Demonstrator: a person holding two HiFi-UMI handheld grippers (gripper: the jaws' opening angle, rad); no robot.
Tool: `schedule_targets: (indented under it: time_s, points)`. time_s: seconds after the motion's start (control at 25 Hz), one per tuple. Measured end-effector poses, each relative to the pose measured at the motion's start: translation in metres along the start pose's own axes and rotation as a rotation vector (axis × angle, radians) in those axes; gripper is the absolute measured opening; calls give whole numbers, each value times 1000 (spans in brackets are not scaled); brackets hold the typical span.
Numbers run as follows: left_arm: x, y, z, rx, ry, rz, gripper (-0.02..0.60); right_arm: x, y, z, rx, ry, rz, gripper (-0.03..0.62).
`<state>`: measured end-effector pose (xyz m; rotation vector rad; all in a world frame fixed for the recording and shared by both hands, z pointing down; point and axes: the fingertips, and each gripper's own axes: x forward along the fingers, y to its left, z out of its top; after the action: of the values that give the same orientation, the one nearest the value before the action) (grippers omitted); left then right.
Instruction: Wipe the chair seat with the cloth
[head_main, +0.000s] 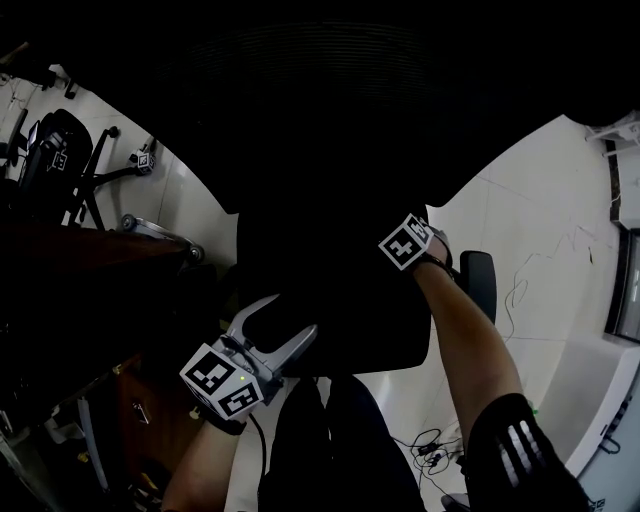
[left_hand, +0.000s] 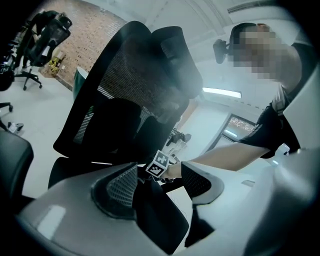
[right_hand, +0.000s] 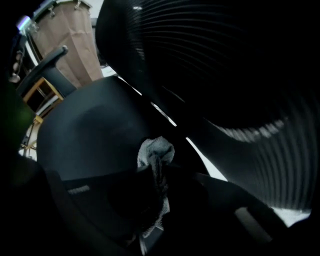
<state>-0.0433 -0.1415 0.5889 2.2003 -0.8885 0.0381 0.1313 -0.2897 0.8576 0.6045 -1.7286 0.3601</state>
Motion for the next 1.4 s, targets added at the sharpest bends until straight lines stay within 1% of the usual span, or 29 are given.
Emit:
schedule_targets:
  time_s: [0.16,0.24,0.32,0.36,0.4,0.48,0.52,0.6,0.76,0.88,0.96,1.08,1.16,1.28,1.4]
  points:
    - [1,-3,2,10,-1,1,299,-5,-18,-19,10,46,-42,51]
    - [0,-3,4,10,-5,4,298,-7,-21,-20,13,46,-52,51]
    - [-4,-1,5,10,-10,7,299,-13,-20,-11,55,2,-63,51]
    - [-8,0,6,10,-13,10,299,-18,-16,-1,103,-36,-56,51]
    - [-12,2,6,9,-15,16,299,-23,-6,14,163,-81,-30,51]
    - [-22,7,4,7,-19,37,299,-30,29,56,247,-190,74,51]
    - [-28,10,3,7,-20,49,299,-32,52,79,255,-239,131,51]
    - [-38,14,1,9,-20,73,299,-31,101,119,227,-312,226,51]
    - [-57,23,-5,-3,-25,110,299,-21,193,177,141,-367,347,52]
    - [-69,29,-10,-10,-33,127,299,-9,239,196,63,-361,383,52]
    - [-74,33,-14,-16,-42,140,299,3,258,193,13,-329,393,52]
    - [-71,35,-21,-31,-41,140,299,10,260,179,-24,-306,396,54]
    - [-69,32,-23,-38,-36,127,298,12,249,165,-45,-281,370,54]
    - [-64,24,-25,-43,-30,108,299,17,220,124,-78,-209,298,52]
    - [-53,12,-25,-30,-16,82,299,16,177,70,-40,-134,226,52]
